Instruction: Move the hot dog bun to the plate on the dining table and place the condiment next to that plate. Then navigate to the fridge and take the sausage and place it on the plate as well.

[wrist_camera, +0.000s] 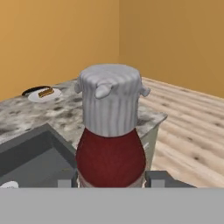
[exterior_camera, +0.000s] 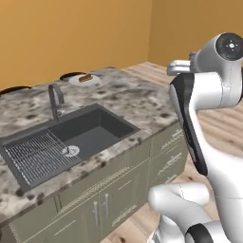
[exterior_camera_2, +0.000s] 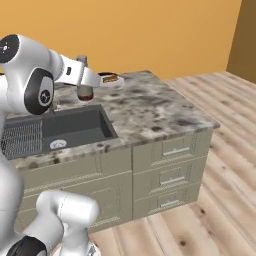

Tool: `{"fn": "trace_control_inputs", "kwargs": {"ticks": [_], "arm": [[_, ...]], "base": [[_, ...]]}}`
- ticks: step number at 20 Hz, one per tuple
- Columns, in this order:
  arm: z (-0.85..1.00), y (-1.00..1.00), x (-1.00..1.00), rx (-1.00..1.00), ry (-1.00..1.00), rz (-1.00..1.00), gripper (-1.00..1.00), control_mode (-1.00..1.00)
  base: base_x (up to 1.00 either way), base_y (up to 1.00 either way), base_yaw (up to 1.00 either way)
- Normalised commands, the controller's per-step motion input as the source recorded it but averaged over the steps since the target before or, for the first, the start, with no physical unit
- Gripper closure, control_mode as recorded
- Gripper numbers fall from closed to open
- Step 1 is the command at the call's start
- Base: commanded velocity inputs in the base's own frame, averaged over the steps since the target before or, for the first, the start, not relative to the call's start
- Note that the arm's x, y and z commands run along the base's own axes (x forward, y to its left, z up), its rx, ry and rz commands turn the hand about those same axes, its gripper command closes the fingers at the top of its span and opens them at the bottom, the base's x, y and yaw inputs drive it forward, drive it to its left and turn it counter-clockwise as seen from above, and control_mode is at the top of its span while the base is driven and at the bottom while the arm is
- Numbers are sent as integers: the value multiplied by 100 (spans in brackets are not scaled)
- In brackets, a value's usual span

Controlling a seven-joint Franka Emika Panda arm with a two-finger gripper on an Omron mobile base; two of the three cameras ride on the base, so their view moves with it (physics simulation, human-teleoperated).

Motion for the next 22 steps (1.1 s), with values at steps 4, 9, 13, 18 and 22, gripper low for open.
{"fn": "trace_control_inputs", "kwargs": {"ticks": [4, 9, 13, 18, 22], "arm": [[0, 0, 0, 0, 0, 0, 100, 100], [0, 0, 0, 0, 0, 0, 100, 100], [0, 0, 0, 0, 0, 0, 100, 100], [0, 0, 0, 0, 0, 0, 100, 100], [0, 0, 0, 0, 0, 0, 100, 100]], "base": [[100, -48, 22], [65, -56, 12], [0, -91, -8], [23, -92, -3], [33, -97, 0]]}}
